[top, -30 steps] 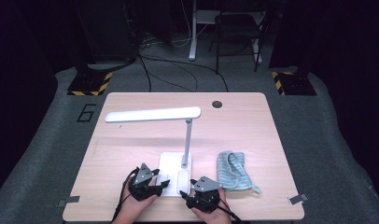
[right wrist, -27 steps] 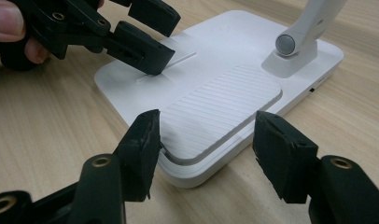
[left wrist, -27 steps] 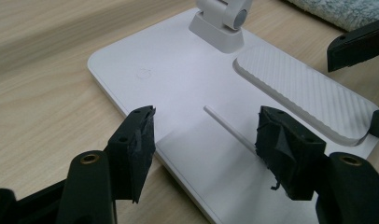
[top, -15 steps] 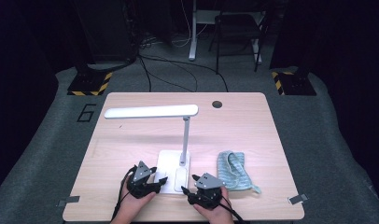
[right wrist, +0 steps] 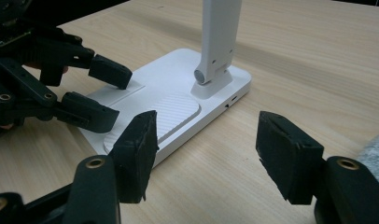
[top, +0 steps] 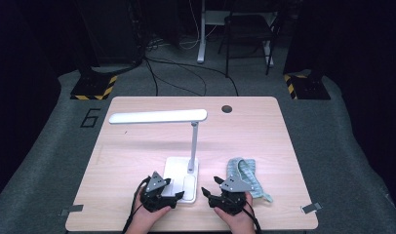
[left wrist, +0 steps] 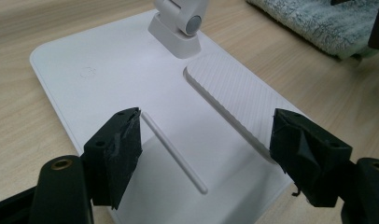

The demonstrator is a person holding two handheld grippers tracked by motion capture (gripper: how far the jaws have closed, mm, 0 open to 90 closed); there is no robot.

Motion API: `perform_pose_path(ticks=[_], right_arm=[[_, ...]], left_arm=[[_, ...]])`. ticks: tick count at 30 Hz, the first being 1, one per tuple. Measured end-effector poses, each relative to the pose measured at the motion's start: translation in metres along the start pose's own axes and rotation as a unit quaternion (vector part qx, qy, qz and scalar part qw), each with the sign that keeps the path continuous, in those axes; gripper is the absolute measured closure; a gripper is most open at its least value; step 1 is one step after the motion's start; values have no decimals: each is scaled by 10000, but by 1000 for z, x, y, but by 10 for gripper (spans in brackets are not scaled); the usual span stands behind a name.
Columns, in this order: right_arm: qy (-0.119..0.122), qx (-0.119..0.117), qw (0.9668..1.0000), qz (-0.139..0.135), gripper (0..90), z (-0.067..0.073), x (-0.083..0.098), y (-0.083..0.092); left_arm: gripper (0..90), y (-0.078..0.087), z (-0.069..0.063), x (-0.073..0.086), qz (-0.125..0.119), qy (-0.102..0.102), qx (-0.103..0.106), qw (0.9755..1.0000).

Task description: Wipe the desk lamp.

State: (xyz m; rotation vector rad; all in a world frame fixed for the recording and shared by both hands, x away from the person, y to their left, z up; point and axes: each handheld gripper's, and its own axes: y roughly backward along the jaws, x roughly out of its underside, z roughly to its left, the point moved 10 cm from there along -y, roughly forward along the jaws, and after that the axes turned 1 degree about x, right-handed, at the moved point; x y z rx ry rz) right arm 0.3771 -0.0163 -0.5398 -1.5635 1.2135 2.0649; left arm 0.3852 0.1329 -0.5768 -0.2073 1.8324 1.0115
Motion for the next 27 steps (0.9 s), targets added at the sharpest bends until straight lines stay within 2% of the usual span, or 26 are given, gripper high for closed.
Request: perform_pose_path(ticks=[1, 2, 3, 4, 5, 8, 9, 11, 12, 16, 20, 23, 27], right_arm=[[-44, 7, 10000, -46, 382, -1, -1, 1], [-2, 23, 9999, -112, 382, -3, -3, 2], [-23, 55, 9999, -109, 381, -4, -4, 4], [7, 70, 9999, -154, 380, -5, -6, 6], [35, 106, 9997, -211, 380, -7, -8, 8], [45, 200, 9994, -287, 377, -12, -11, 14], [70, 234, 9992, -310, 374, -15, -13, 16], [144, 329, 9989, -307, 373, -19, -15, 20], [152, 359, 9988, -285, 373, -22, -16, 22], [96, 497, 9981, -352, 372, -33, -23, 33], [-2, 702, 9972, -261, 354, -50, -20, 45], [-125, 966, 9951, -175, 343, -70, -10, 53], [-453, 1116, 9925, -200, 327, -88, 2, 58]], left_arm=[[244, -1, -2, -1, -28, 75, 36, 10000], [242, 0, -2, 0, 57, 53, 8, 10000], [240, -2, -2, -1, -3, 78, -52, 10000], [239, -2, -3, -1, 55, 34, -22, 10000], [235, -4, -3, -2, -14, 53, -53, 10000], [232, -5, -6, -2, 32, -31, -28, 10000], [232, -6, -7, -3, -29, -66, -86, 9999], [231, -6, -6, -1, 102, -334, -181, 9992], [229, -7, -7, -2, 26, -272, -204, 9994], [229, -7, -7, -1, 32, -267, -216, 9994], [230, -8, -7, -1, -132, -225, -279, 9993], [230, -8, -7, -1, -143, -235, -285, 9992], [228, -8, -8, -1, -77, -243, -237, 9994]])
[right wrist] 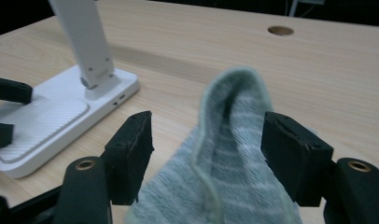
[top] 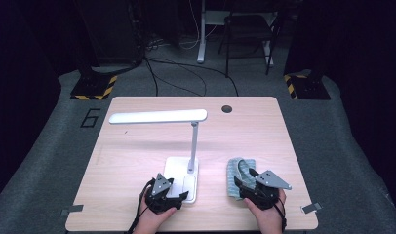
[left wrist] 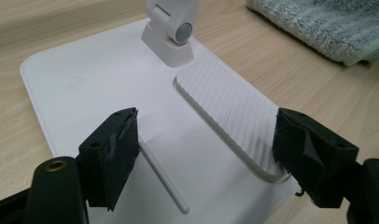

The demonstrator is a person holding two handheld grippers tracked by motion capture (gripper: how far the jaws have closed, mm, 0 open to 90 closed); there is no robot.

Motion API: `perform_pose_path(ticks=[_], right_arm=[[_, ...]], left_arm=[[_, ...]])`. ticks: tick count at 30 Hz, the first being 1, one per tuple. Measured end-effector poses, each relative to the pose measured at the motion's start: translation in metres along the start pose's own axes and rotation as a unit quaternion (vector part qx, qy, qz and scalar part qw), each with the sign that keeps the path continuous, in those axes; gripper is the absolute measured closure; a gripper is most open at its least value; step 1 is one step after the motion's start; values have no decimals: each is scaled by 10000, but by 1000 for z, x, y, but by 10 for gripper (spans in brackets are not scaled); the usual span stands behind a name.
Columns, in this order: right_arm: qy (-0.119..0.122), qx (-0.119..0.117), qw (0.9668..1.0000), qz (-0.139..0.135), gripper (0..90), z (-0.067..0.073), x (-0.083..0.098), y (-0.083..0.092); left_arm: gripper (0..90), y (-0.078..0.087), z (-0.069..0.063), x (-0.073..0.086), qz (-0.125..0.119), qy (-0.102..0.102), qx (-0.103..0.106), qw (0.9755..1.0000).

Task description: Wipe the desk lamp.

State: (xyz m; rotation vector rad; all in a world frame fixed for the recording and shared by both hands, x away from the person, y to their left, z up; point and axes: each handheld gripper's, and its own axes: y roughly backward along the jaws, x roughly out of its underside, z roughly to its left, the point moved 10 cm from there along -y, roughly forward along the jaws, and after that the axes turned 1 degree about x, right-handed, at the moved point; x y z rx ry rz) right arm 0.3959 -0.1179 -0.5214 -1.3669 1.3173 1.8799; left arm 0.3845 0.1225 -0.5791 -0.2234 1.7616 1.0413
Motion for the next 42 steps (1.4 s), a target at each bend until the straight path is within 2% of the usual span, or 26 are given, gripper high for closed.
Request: perform_pose_path(ticks=[1, 3, 5, 8, 9, 13, 14, 16, 18, 25, 28, 31, 35, 37, 38, 42], right_arm=[[-97, 27, 9999, 69, 312, -4, 4, -1], [-91, 33, 9998, 179, 294, -6, 9, -5], [64, 140, 9994, 325, 292, -10, 15, -9], [20, 226, 9983, 544, 285, -15, 25, -18], [71, 252, 9976, 647, 282, -17, 29, -20], [69, 454, 9957, 801, 273, -27, 37, -28], [15, 473, 9948, 906, 267, -29, 41, -29], [-88, 517, 9943, 932, 254, -32, 43, -33], [-154, 463, 9934, 1035, 246, -34, 47, -35], [-450, 286, 9923, 1114, 265, -37, 51, -38], [-514, 252, 9919, 1135, 279, -37, 53, -38], [-454, 260, 9926, 1094, 280, -37, 53, -39], [-365, 263, 9928, 1111, 346, -35, 54, -39], [-465, 116, 9927, 1103, 448, -31, 53, -39], [-439, 24, 9930, 1100, 495, -29, 53, -39], [-567, -174, 9915, 1162, 614, -25, 53, -38]], left_arm=[[228, -1, 1, -1, -42, -11, -34, 10000], [228, -1, 1, -1, -49, -7, -39, 10000], [228, 0, 0, 0, -15, -10, -20, 10000], [228, -1, 1, -1, -58, -19, -47, 10000], [229, -1, 0, -1, -59, 25, -34, 10000], [228, -1, 1, -1, -51, -6, -35, 10000], [228, 0, 1, -1, -36, -15, -24, 10000], [228, -1, 0, -1, -64, 26, -36, 10000], [228, -1, 1, -1, -46, -24, -39, 10000], [228, -1, 1, -1, -52, -21, -29, 10000], [227, -1, 1, -1, -51, -21, -26, 10000], [227, -1, 1, -1, -51, -22, -26, 10000], [227, -1, 1, -1, -55, -19, -28, 10000], [227, -1, 1, -1, -50, -29, -27, 10000], [228, -1, 1, -1, -51, -27, -27, 10000], [228, -1, 1, -1, -49, -30, -27, 10000]])
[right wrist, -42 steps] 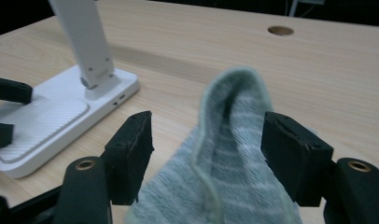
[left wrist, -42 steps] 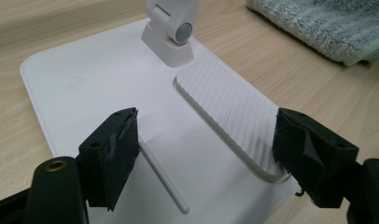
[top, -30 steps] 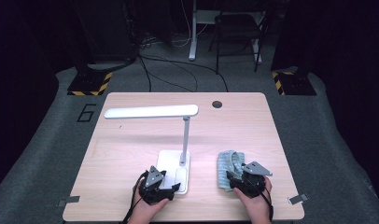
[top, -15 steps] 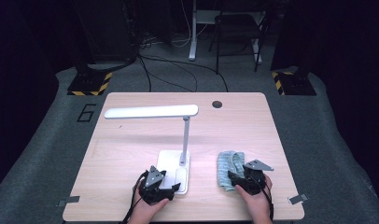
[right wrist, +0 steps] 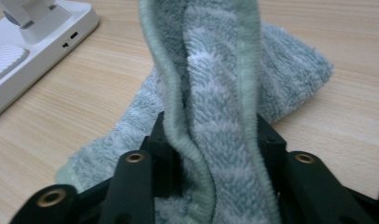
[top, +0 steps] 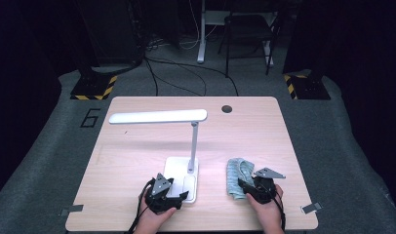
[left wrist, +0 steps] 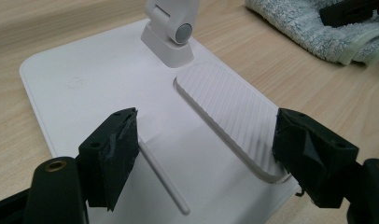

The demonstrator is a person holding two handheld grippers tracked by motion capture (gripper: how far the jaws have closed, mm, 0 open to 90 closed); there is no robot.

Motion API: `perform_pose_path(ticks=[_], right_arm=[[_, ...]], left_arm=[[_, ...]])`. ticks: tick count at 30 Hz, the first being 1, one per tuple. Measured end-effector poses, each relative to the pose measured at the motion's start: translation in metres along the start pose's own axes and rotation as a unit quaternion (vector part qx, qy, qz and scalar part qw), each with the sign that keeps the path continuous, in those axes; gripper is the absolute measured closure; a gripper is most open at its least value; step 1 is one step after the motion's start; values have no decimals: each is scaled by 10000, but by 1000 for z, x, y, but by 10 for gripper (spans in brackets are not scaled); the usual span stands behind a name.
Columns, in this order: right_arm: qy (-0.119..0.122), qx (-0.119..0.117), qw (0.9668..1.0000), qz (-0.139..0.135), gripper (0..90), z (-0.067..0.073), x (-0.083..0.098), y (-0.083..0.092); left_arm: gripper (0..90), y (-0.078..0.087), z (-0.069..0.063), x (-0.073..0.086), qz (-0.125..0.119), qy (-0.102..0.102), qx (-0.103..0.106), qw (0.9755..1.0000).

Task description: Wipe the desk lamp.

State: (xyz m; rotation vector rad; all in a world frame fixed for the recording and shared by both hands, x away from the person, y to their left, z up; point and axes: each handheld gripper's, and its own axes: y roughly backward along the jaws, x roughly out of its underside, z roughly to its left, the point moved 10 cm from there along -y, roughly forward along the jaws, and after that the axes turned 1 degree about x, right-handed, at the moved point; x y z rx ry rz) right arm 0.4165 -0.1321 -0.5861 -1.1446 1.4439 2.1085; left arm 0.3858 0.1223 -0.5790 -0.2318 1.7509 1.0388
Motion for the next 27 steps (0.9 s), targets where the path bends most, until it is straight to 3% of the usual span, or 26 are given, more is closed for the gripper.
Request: perform_pose_path(ticks=[2, 5, 10, 18, 27], right_arm=[[-65, -68, 9999, -35, 649, 3, -1, 0], [46, -69, 9999, -98, 663, 9, -5, -1], [59, -232, 9982, -551, 666, 31, -27, 7], [-283, -918, 9903, -1006, 666, 69, -80, 21], [-218, -1310, 9799, -1488, 664, 98, -144, 40]], left_arm=[[228, 0, 0, 0, -4, 3, -1, 10000], [228, 0, 0, 0, -4, 7, -2, 10000], [228, 0, 0, 0, -4, 2, -1, 10000], [228, 0, 0, 0, -1, 9, 1, 10000], [228, 0, 0, 0, 8, -30, -17, 10000]])
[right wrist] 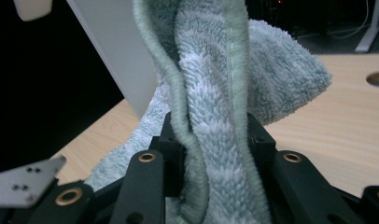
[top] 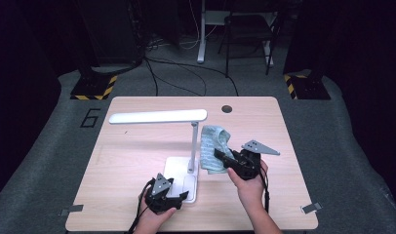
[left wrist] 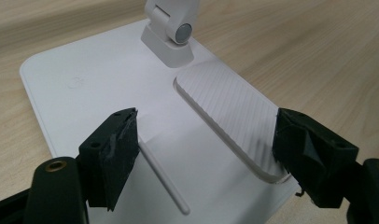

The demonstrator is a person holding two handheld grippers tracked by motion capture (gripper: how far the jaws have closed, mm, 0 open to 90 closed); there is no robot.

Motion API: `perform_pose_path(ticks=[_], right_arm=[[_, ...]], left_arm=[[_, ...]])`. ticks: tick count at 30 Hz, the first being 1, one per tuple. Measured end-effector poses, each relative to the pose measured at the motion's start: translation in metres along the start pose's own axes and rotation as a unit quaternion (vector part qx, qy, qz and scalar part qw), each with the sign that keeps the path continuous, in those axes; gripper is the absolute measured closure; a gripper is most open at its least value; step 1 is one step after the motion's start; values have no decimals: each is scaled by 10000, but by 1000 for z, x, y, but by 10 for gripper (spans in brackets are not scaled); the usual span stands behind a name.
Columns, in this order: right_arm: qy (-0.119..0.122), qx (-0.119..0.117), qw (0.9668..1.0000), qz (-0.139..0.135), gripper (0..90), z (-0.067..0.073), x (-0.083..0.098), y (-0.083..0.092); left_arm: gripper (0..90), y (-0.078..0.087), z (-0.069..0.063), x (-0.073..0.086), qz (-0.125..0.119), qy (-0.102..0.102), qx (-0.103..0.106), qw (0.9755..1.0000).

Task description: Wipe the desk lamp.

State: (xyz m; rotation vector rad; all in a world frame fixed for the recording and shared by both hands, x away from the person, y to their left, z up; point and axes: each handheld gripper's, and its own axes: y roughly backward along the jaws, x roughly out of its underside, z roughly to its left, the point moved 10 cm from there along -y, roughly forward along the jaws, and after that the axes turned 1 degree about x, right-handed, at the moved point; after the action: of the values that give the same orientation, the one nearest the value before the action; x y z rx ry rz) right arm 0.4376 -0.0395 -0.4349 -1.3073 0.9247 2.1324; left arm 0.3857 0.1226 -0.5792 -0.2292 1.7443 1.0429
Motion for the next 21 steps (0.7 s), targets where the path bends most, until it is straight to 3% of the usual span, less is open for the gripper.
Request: perform_pose_path(ticks=[14, 21], right_arm=[[186, -374, 9986, -321, 666, 37, -46, -8], [-76, -730, 9951, -665, 666, 44, -70, 4]], left_arm=[[228, 0, 0, 0, -17, 42, -1, 10000], [228, 0, -1, 0, 6, 40, 31, 10000]])
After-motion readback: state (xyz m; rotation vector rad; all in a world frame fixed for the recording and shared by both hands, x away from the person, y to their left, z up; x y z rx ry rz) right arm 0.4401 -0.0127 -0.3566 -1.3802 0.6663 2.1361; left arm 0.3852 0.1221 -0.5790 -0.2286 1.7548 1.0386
